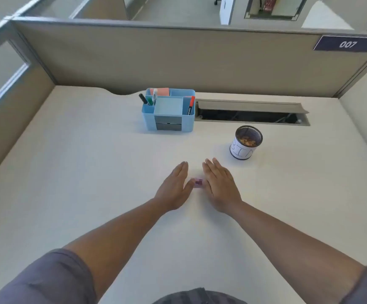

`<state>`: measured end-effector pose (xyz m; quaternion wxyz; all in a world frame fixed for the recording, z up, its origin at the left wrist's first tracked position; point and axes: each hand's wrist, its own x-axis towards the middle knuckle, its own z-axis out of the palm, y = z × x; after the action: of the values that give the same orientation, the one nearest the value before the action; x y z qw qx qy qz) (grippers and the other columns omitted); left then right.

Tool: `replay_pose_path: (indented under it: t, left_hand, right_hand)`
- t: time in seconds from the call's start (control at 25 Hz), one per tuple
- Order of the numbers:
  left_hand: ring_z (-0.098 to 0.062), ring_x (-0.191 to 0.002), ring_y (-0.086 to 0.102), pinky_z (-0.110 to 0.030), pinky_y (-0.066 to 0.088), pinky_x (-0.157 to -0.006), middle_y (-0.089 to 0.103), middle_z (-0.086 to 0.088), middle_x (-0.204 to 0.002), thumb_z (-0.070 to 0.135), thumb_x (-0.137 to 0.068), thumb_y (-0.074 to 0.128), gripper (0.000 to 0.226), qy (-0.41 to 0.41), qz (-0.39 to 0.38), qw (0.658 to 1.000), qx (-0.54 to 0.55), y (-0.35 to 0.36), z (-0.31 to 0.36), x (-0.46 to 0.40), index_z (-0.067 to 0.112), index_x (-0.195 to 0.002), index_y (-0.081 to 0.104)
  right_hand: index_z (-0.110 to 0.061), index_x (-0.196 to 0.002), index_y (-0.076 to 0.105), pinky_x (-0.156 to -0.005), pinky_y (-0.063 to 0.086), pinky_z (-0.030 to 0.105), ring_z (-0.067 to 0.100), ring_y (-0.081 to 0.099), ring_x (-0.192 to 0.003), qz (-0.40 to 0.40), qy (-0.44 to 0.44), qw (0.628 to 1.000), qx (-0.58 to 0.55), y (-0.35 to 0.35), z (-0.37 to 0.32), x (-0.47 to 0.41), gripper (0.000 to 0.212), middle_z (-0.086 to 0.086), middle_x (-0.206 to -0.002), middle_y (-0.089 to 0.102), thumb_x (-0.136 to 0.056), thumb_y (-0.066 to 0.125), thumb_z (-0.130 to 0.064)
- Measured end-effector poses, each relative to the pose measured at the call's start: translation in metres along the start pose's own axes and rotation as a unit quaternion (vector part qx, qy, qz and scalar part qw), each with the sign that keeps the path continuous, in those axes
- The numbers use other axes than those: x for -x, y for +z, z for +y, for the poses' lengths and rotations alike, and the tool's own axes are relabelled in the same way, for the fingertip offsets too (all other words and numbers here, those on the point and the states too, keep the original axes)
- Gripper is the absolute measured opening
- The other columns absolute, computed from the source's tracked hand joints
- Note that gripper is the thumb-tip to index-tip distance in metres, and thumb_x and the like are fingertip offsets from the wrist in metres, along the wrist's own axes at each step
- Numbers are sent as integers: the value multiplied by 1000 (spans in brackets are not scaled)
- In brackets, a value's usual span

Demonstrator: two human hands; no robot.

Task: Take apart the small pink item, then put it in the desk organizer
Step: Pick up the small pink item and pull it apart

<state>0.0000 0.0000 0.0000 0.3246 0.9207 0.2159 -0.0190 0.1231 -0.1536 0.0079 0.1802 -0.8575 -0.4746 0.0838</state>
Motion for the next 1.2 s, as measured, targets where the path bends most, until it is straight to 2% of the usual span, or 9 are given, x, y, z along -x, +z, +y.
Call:
replay_pose_path:
  t: [0.16,0.28,0.44,0.6,0.76,0.88,0.96,1.04,1.2]
  left_hand:
    - [-15,-156,21,-26,18,-120,28,-1,-168,51,-98,56,78,-21,-20,998,55,13,-7,-1,22,-161,22]
    - [-16,-152,31,-20,20,-114,44,-3,-160,36,-94,68,66,-19,0,997,74,17,-8,-6,27,-154,42]
    - [-22,-119,62,-28,45,-101,72,-1,-123,16,-94,66,32,28,35,994,99,16,-4,-11,19,-126,69]
    - [-13,-104,63,-19,44,-88,72,5,-113,18,-96,65,27,-52,15,981,186,6,6,-20,20,-122,70]
    - [-11,-75,59,-23,44,-68,71,6,-87,33,-100,60,19,-116,7,955,274,-2,14,-31,23,-106,74]
    - [1,-81,68,-17,46,-72,76,13,-93,31,-95,70,24,-125,15,938,322,-9,14,-33,23,-118,72]
    - [6,-84,72,-15,49,-75,78,15,-96,17,-92,74,30,-114,13,932,343,-13,13,-33,23,-121,71]
    - [3,-89,73,-14,52,-80,79,15,-97,7,-90,74,31,-98,16,935,341,-16,13,-35,21,-117,72]
    - [-11,-93,76,-21,53,-85,80,5,-100,9,-89,76,24,-92,22,940,329,-20,11,-34,20,-109,74]
  right_hand:
    - [-7,-152,42,-123,27,41,28,34,-150,-66,32,992,-107,10,7,5,59,11,-159,42,-94,53,-15]
    - [-3,-143,51,-118,34,40,30,45,-139,-54,49,984,-160,12,10,2,60,13,-147,53,-84,60,-4]
    - [-2,-121,66,-92,49,36,25,64,-103,-46,14,976,-214,12,12,-12,39,7,-113,69,-84,54,5]
    - [-20,-115,64,-98,54,34,21,71,-106,-64,125,925,-352,6,12,-18,36,7,-114,71,-89,59,3]
    - [-27,-102,69,-91,55,37,24,71,-100,-41,173,899,-401,0,19,-22,29,4,-106,75,-86,70,-2]
    - [-27,-103,70,-94,54,33,14,69,-94,-33,196,868,-454,-1,20,-22,29,3,-107,76,-89,72,-2]
    - [-22,-108,70,-90,52,29,10,66,-90,-39,202,853,-479,-1,20,-22,25,0,-104,74,-92,69,-4]
    - [-16,-111,69,-86,50,27,12,63,-88,-47,198,845,-495,-1,19,-22,20,3,-101,71,-93,68,-5]
    - [-7,-113,70,-93,53,31,16,64,-92,-47,202,834,-511,-2,18,-22,23,8,-105,73,-91,71,-1]
